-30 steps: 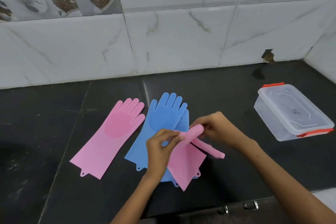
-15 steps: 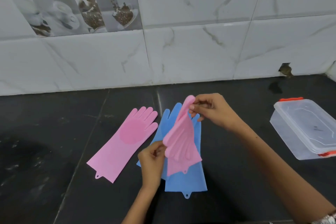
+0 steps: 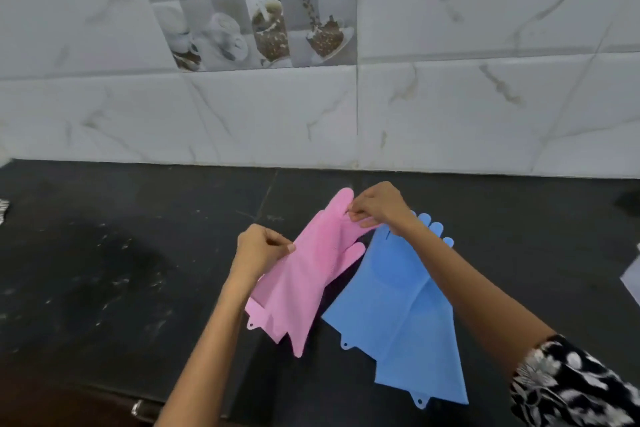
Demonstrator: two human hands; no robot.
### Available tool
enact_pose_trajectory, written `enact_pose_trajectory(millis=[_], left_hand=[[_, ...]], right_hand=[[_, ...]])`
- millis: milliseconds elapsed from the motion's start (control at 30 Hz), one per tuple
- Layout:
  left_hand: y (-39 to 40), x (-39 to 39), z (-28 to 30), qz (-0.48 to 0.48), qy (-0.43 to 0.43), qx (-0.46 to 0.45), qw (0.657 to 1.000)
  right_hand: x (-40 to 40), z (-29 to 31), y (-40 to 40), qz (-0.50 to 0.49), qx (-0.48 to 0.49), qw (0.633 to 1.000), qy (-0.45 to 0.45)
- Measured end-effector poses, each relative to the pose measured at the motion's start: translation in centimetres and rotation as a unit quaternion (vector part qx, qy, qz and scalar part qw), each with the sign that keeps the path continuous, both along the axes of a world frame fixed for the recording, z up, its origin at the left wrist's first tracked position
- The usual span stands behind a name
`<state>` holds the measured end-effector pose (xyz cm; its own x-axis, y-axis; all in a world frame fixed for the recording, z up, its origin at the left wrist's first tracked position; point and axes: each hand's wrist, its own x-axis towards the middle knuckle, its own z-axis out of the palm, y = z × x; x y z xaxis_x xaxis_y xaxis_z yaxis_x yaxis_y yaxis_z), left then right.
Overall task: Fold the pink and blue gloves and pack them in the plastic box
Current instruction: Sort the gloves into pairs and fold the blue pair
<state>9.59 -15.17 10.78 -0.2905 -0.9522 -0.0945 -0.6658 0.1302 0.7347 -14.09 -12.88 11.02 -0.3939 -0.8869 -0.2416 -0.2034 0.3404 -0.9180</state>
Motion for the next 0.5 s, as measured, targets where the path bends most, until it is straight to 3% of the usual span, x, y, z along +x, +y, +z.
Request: enact_pose_trajectory(millis=[100,167,333,500], left_hand=[[-1.9,-0.2,-3.3,0.031,-0.123,-0.110,0.986],[-1.7,-0.6,-6.3,-0.015,-0.153,-0.133,0.979],[1.7,-2.8,-12.0,-0.177,-0.119,-0.161,0.964],[3.3,-5.9,-13.1,-0.198,-0.046,-0.126,0.971]], right_hand=[[2.0,-1.7,-1.9,0.007,-0.013,0.975,0.223],[2.5,-3.5,-1.2,0.023,-0.010,0.956,0.292],[1.6,-9.4,4.2,0.032,-0.008,0.941,0.336],[-0.1,-12.5,11.2,-0.097,-0.009,0.929,0.358]])
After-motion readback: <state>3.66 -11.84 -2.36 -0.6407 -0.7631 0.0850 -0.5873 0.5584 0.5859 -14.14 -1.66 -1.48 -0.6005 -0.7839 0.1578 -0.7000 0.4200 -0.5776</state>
